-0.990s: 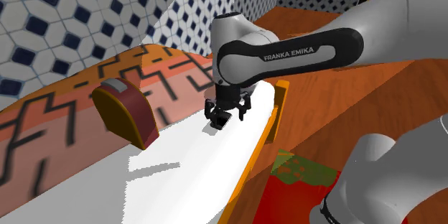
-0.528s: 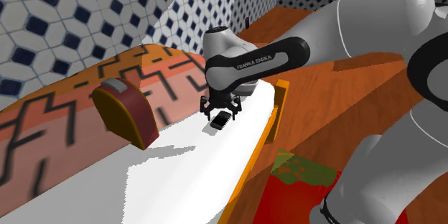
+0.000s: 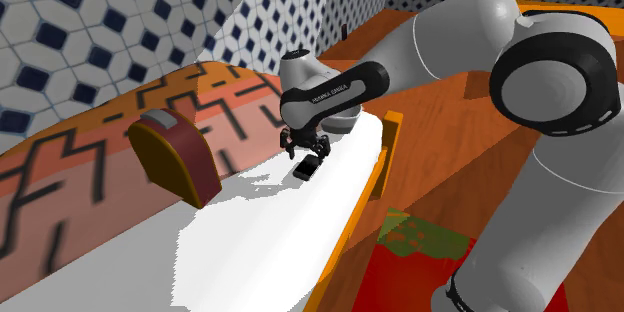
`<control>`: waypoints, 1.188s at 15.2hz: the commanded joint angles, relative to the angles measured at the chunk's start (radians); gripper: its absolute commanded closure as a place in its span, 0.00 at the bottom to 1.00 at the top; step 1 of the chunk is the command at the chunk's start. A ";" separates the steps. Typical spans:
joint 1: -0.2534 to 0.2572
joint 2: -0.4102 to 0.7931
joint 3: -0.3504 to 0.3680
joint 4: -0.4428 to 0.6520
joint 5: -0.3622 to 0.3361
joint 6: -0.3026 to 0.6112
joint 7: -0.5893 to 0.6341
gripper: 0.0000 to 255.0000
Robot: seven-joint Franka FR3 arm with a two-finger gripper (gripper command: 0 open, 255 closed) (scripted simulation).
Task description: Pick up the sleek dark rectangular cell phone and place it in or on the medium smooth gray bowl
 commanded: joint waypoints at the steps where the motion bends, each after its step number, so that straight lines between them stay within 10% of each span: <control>1: -0.002 0.016 -0.003 -0.006 -0.005 0.022 0.013 0.00; 14: -0.004 0.055 -0.005 -0.039 -0.010 0.094 0.017 0.00; 15: -0.004 0.055 -0.005 -0.039 -0.010 0.094 0.017 1.00; 18: -0.004 0.056 -0.005 -0.038 -0.010 0.094 0.016 1.00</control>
